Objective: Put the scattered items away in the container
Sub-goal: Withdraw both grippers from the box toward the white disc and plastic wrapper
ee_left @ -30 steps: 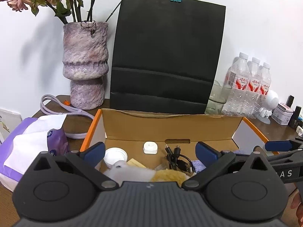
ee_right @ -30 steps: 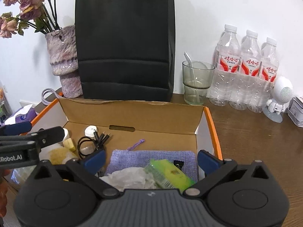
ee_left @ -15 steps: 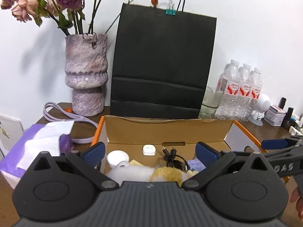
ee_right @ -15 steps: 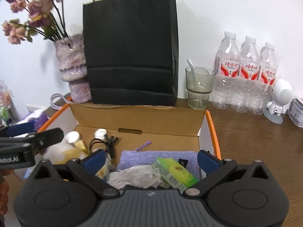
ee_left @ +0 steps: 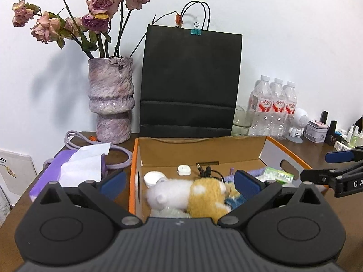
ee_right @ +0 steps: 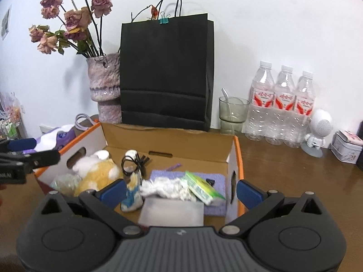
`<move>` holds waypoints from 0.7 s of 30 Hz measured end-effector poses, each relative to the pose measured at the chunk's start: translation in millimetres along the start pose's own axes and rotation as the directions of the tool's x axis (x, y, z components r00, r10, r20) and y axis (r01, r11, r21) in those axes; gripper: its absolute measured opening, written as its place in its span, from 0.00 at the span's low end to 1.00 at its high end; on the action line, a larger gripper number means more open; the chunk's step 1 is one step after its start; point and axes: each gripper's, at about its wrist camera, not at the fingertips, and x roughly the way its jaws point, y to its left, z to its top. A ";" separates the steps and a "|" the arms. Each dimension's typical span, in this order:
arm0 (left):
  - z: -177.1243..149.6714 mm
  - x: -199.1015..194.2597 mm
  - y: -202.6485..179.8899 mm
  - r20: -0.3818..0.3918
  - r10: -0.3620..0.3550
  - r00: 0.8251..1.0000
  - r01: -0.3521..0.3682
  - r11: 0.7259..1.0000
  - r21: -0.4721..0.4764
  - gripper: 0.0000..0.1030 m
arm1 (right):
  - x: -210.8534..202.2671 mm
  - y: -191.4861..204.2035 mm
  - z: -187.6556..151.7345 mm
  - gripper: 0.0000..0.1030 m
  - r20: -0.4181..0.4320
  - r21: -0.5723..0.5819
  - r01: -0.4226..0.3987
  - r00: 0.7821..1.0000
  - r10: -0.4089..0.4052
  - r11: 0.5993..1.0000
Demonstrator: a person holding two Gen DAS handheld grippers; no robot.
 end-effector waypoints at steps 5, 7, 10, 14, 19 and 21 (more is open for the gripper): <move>-10.9 -9.6 -0.2 -0.019 -0.018 1.000 0.018 1.000 0.013 1.00 | -9.2 -1.6 -13.2 1.00 -0.004 0.001 0.001 1.000 -0.001 1.000; -17.0 -12.8 -0.9 -0.036 -0.030 0.999 0.030 0.999 0.021 1.00 | -12.1 -0.2 -19.4 1.00 -0.007 -0.004 -0.003 1.000 0.003 1.000; -28.4 -16.4 -1.0 -0.064 -0.046 0.997 0.047 0.999 0.020 1.00 | -16.2 4.6 -30.2 1.00 -0.021 -0.021 -0.016 1.000 0.016 1.000; -44.1 -16.2 -3.6 -0.118 -0.077 0.990 0.080 0.997 0.018 1.00 | -19.4 17.0 -48.0 1.00 -0.047 -0.070 -0.031 0.999 0.027 0.997; -60.9 -10.4 -14.1 -0.176 -0.098 0.979 0.104 0.994 0.027 1.00 | -17.8 32.2 -69.2 1.00 -0.089 -0.121 -0.062 0.995 0.051 0.991; -66.6 -8.7 -19.0 -0.195 -0.112 0.974 0.120 0.992 0.030 1.00 | -14.6 35.4 -76.4 1.00 -0.108 -0.131 -0.063 0.993 0.049 0.989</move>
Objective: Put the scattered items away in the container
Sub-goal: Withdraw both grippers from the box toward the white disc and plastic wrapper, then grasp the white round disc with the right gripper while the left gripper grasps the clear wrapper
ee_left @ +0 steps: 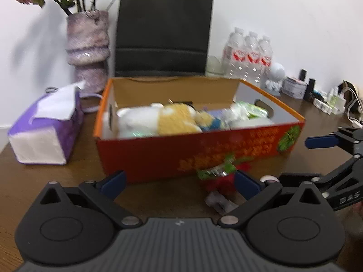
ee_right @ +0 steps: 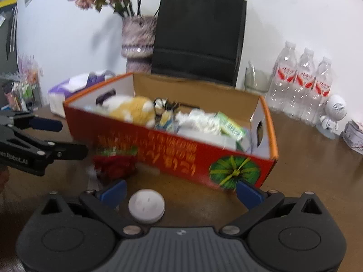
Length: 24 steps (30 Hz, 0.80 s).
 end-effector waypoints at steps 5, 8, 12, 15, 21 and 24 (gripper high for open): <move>-8.4 7.2 -7.8 -0.031 -0.024 0.999 0.025 1.000 0.008 1.00 | 9.9 0.8 -13.1 1.00 -0.032 0.018 0.000 1.000 0.001 1.000; -12.0 13.9 -11.1 -0.050 -0.049 0.998 0.049 0.999 0.005 0.93 | 12.3 0.0 -17.6 1.00 -0.038 0.035 -0.004 0.999 0.005 0.999; -16.1 19.9 -14.8 -0.074 -0.059 0.996 0.060 0.998 0.007 0.71 | 14.7 1.3 -19.9 1.00 -0.034 0.032 -0.012 0.999 0.013 0.999; -16.9 19.4 -16.5 -0.061 -0.054 0.997 0.055 0.998 0.013 0.50 | 16.0 3.0 -20.3 0.97 -0.033 0.025 -0.015 0.999 0.015 1.000; -20.0 15.9 -25.7 -0.060 -0.085 0.995 0.088 0.995 0.048 0.24 | 12.2 8.8 -21.7 0.53 -0.020 0.007 -0.089 0.996 0.089 0.996; -20.1 15.0 -24.6 -0.057 -0.092 0.994 0.094 0.995 0.040 0.22 | 9.4 12.1 -21.8 0.37 -0.015 -0.006 -0.116 0.993 0.116 0.993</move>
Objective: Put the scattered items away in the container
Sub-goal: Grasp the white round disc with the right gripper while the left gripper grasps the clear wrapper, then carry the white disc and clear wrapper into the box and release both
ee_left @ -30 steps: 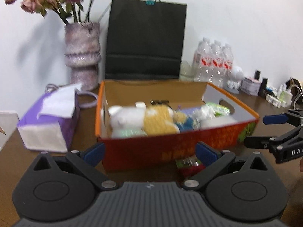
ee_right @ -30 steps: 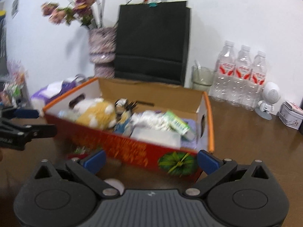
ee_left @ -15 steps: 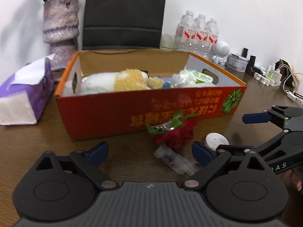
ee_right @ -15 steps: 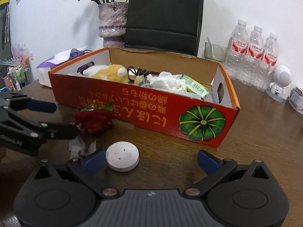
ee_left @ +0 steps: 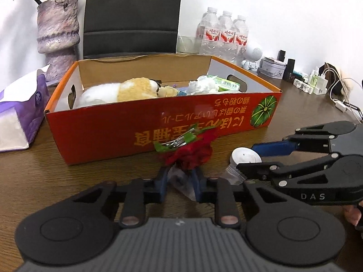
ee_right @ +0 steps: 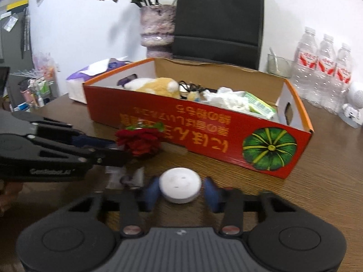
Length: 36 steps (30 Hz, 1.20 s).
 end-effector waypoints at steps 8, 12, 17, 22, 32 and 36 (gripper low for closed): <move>0.4 -6.5 3.6 0.017 -0.006 1.000 0.006 1.000 -0.018 0.19 | -1.8 -1.1 0.5 0.37 0.007 0.008 0.000 1.000 0.000 1.000; -0.3 -10.8 4.0 0.027 -0.009 1.000 0.010 1.000 -0.024 0.17 | -3.1 -1.0 0.7 0.37 0.013 0.010 0.000 1.000 0.000 1.000; -1.2 -18.3 5.1 0.051 -0.008 0.999 0.010 0.999 -0.032 0.14 | -5.7 -2.1 1.9 0.37 0.025 0.018 0.001 1.000 -0.001 1.000; -1.2 -26.6 8.7 0.079 0.007 0.997 -0.002 0.998 -0.055 0.14 | -9.3 -3.1 3.2 0.37 0.036 0.025 -0.003 0.999 0.002 1.000; 8.9 -48.8 16.0 0.173 0.026 0.985 -0.013 0.997 -0.078 0.14 | -28.3 -6.3 14.0 0.37 0.102 0.041 0.005 0.995 -0.009 0.999; 28.7 -55.9 20.5 0.230 0.041 0.972 -0.022 0.996 -0.081 0.14 | -36.8 -12.3 28.9 0.37 0.154 0.062 0.015 0.988 -0.025 0.998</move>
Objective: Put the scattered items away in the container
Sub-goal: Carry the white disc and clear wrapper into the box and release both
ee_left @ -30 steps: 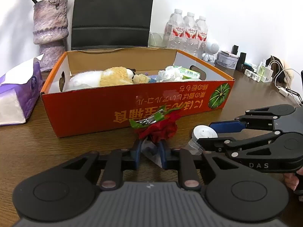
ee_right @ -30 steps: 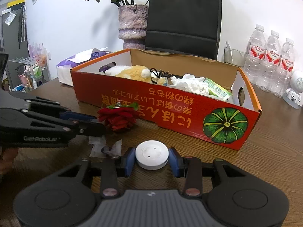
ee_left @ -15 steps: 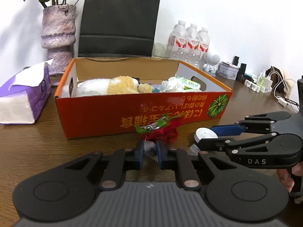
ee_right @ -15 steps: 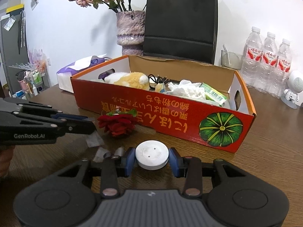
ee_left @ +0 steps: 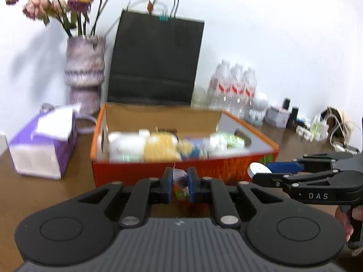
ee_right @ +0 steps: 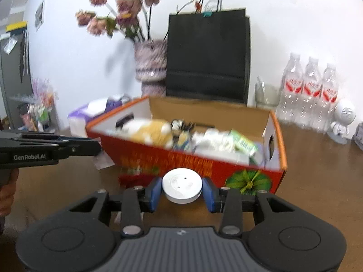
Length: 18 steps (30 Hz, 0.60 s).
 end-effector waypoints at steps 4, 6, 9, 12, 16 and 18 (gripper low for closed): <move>31.3 4.8 1.8 0.080 0.010 0.997 -0.012 1.000 0.023 0.14 | -1.2 -6.7 23.2 0.37 0.063 0.005 0.028 0.998 -0.029 1.000; 46.1 10.0 1.6 0.129 0.022 0.991 -0.025 0.999 0.029 0.14 | 2.2 -9.8 35.2 0.37 0.087 0.000 0.047 0.995 -0.046 0.999; 64.1 20.8 2.9 0.186 0.024 0.982 -0.025 1.000 0.005 0.14 | 12.6 -16.1 55.0 0.37 0.120 0.012 0.067 0.990 -0.068 0.998; 76.1 33.8 3.0 0.212 0.020 0.977 -0.017 1.000 -0.017 0.14 | 25.2 -22.0 73.0 0.37 0.152 0.043 0.051 0.987 -0.057 0.998; 88.7 63.6 6.8 0.204 0.045 0.978 -0.035 0.998 -0.052 0.14 | 46.1 -23.1 94.2 0.37 0.170 0.057 0.056 0.983 -0.065 0.997; 90.5 79.7 13.0 0.183 0.070 0.981 -0.055 0.994 -0.090 0.14 | 60.2 -23.8 102.3 0.37 0.160 0.058 0.073 0.984 -0.082 0.996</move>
